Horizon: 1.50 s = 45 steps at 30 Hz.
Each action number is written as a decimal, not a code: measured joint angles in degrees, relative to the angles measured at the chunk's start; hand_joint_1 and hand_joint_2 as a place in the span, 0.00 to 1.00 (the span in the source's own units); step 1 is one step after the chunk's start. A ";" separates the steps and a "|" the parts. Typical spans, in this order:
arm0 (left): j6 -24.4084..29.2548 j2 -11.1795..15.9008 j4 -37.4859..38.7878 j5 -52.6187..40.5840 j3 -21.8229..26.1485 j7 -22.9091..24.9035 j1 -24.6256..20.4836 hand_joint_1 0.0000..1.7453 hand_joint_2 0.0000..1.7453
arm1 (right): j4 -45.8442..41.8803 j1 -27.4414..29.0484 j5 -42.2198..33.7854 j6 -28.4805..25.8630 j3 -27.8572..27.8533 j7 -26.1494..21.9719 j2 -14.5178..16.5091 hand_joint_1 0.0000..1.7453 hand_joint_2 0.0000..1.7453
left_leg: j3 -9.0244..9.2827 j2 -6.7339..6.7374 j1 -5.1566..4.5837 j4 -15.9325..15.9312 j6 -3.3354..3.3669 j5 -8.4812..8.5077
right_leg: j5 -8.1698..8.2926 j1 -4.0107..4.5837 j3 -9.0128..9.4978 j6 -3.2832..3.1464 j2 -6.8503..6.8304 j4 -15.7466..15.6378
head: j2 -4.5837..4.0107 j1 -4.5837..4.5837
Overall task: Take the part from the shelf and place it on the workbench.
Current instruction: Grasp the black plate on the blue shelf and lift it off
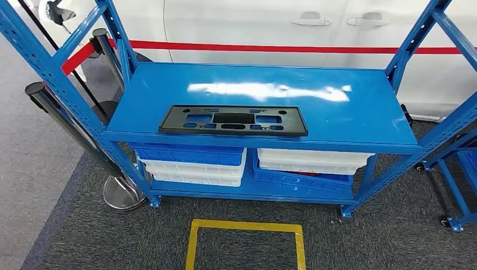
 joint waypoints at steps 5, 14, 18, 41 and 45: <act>0.60 -0.47 0.54 -3.46 3.93 -2.03 -0.66 0.00 0.00 | -5.21 -0.02 0.13 0.17 -0.13 -3.20 0.66 0.00 1.00 | 0.02 0.00 0.00 0.01 0.00 0.01 | 0.00 0.00 0.00 0.00 0.00 0.00 | 0.00 -0.01; 1.05 -1.12 1.25 -9.31 9.97 -5.33 -1.64 0.00 0.00 | -20.18 -0.05 -0.58 -1.34 3.34 -7.70 0.38 0.00 1.00 | 0.06 0.00 -0.01 0.02 0.00 0.02 | 0.01 -0.01 -0.01 0.01 -0.01 0.00 | 0.00 0.00; 1.38 -1.42 1.60 -11.96 12.65 -6.69 -2.06 0.00 0.00 | -27.89 -0.07 -0.63 -2.75 6.47 -9.65 -0.42 0.00 1.00 | 0.06 0.00 -0.01 0.03 0.00 0.02 | 0.01 -0.02 -0.02 0.01 0.00 0.00 | 0.00 -0.01; 2.05 -3.04 3.74 -26.67 26.44 -12.98 -4.68 0.00 0.00 | -66.33 -2.31 -2.77 -9.22 31.19 -16.84 -7.08 0.00 1.00 | -0.15 -0.02 -0.51 0.36 0.87 -0.09 | 0.22 -0.72 0.01 0.67 -0.04 -0.28 | 0.00 -0.03; 2.09 -3.67 4.15 -29.07 28.79 -13.95 -5.14 0.00 0.00 | -71.65 -2.78 -6.13 -8.25 35.85 -16.66 -8.56 0.00 1.00 | 0.74 0.16 0.06 -1.92 2.22 1.18 | -1.31 -0.67 -0.80 1.48 -0.13 1.61 | 0.00 0.22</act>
